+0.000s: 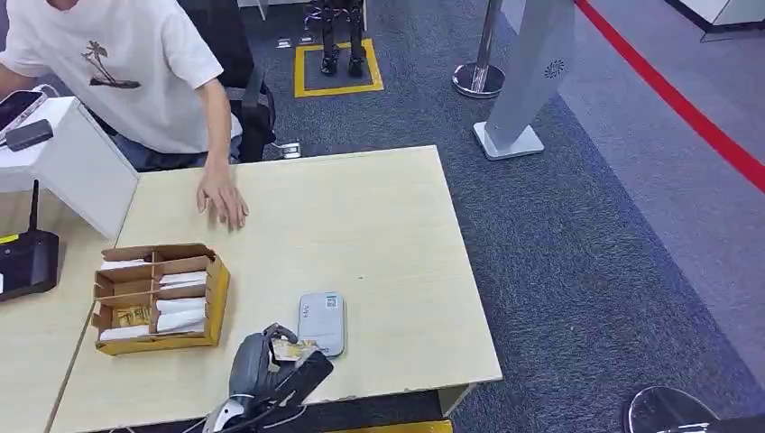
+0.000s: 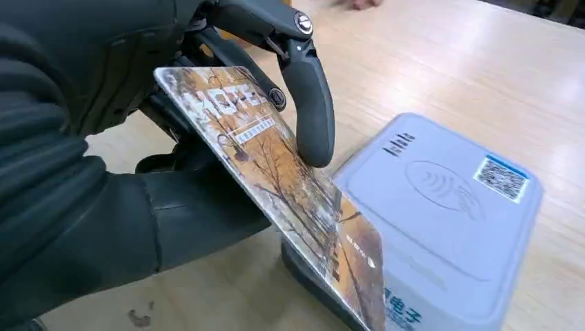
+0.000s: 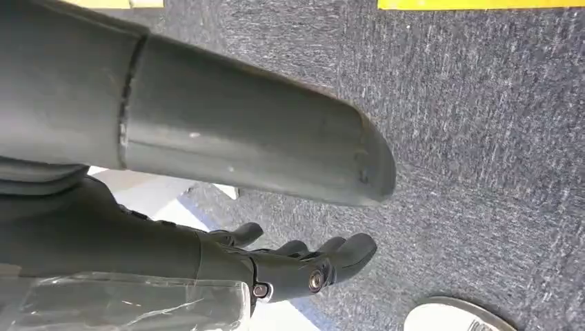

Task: Pass the card to the sensor for recognition and then transmit it.

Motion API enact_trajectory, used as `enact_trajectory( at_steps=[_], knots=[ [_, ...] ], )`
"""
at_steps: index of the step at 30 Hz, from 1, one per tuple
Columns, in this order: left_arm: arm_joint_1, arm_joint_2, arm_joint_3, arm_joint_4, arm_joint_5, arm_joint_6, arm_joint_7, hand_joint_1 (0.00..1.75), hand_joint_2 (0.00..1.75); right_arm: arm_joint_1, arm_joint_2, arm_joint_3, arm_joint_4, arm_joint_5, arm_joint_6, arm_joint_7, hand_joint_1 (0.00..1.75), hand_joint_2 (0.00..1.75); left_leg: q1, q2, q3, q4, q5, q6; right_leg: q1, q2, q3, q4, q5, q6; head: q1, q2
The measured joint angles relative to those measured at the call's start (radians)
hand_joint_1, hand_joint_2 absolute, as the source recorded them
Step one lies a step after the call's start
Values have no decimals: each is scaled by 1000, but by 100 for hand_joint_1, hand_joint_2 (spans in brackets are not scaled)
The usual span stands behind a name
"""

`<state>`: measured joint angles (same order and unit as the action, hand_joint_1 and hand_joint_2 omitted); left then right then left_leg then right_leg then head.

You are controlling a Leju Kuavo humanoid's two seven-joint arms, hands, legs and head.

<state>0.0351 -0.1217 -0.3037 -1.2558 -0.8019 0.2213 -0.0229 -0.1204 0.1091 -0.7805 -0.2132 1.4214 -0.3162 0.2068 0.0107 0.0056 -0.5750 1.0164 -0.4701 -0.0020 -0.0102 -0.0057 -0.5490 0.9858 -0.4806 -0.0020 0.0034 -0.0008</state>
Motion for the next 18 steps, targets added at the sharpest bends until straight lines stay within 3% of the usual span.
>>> enact_trajectory(
  at_steps=[18],
  knots=[
    [14,-9,64,0,24,18,-12,175,175,2,0,0,0,5,-1,1,0,0,0,0,0,0,0,0,0,0,0,0,0,0,0,0]
  ],
)
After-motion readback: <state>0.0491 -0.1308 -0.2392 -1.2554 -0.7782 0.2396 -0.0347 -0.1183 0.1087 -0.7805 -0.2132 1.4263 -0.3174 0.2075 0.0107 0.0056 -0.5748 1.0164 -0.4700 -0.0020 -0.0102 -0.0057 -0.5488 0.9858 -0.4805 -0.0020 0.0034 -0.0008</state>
